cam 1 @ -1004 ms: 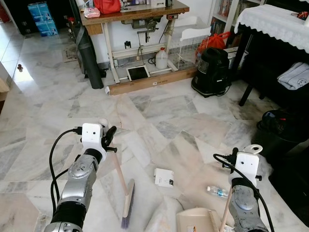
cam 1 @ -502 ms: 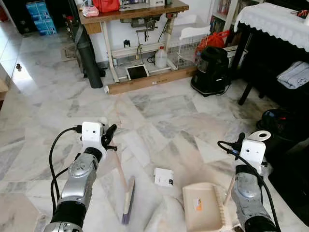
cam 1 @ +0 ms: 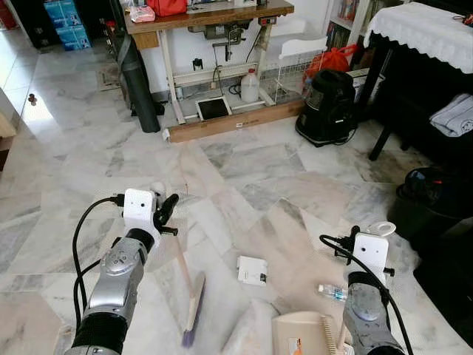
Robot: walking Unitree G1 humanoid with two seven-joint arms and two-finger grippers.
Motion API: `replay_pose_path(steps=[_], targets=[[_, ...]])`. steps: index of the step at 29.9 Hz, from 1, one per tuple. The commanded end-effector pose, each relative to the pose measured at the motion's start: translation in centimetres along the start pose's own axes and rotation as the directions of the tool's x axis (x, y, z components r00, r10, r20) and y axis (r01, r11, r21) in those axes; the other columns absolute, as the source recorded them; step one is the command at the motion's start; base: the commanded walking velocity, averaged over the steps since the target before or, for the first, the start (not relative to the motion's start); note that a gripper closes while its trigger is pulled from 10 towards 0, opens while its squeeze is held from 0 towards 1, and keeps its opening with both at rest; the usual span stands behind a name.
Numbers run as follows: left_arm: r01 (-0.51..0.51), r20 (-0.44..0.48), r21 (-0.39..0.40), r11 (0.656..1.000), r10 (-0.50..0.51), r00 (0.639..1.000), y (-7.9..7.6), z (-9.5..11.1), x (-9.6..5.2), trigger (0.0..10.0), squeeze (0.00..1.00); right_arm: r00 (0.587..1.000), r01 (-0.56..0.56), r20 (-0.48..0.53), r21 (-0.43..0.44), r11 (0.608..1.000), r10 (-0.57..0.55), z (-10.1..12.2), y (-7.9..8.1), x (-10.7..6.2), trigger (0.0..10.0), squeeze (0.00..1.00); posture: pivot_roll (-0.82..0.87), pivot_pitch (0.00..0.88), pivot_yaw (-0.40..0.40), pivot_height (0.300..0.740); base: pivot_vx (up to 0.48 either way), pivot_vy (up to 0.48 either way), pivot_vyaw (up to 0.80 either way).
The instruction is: Sweep floor
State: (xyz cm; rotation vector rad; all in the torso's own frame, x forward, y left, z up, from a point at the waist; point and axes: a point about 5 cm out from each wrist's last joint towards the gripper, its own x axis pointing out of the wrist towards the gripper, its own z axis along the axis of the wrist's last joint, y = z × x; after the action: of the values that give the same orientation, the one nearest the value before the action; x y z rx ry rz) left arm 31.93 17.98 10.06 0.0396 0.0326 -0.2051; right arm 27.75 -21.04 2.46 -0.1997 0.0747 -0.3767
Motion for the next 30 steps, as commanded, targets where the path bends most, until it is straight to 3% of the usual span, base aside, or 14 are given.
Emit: replay_pose_path(steps=[1, 5, 16, 25, 30], targets=[[0.023, 0.01, 0.027, 0.999, -0.023, 1.0, -0.3, 0.6, 0.1, 10.0, 0.0, 0.997, -0.022, -0.074, -0.017, 1.0, 0.021, -1.4, 0.4, -0.9, 10.0, 0.0, -0.03, 0.063, 0.03, 0.74, 0.0, 0.0, 0.0], [0.026, -0.003, 0.023, 0.999, -0.026, 1.0, -0.5, 0.5, 0.2, 10.0, 0.0, 0.999, -0.002, -0.046, -0.003, 1.0, 0.002, -0.8, 0.3, -0.4, 10.0, 0.0, -0.03, 0.066, 0.027, 0.74, 0.0, 0.0, 0.0], [0.025, -0.007, 0.018, 1.0, -0.025, 1.0, -0.5, 0.4, 0.0, 10.0, 0.0, 0.995, 0.054, 0.083, 0.022, 0.998, -0.056, 3.0, -0.8, 2.7, 10.0, 0.0, -0.02, 0.066, 0.021, 0.74, 0.0, 0.0, 0.0], [0.037, 0.001, 0.013, 0.999, -0.037, 0.999, -0.6, 0.5, -0.1, 10.0, 0.0, 0.995, 0.045, 0.085, 0.02, 0.999, -0.047, 3.0, -0.1, 2.6, 10.0, 0.0, -0.01, 0.067, 0.02, 0.74, 0.0, 0.0, 0.0], [0.051, 0.013, 0.026, 0.998, -0.052, 0.999, -0.6, 0.7, -0.2, 10.0, 0.0, 0.999, 0.042, -0.016, 0.06, 0.997, -0.042, 1.3, 0.4, 1.7, 10.0, 0.0, 0.01, 0.075, 0.021, 0.74, 0.0, 0.0, 0.0]])
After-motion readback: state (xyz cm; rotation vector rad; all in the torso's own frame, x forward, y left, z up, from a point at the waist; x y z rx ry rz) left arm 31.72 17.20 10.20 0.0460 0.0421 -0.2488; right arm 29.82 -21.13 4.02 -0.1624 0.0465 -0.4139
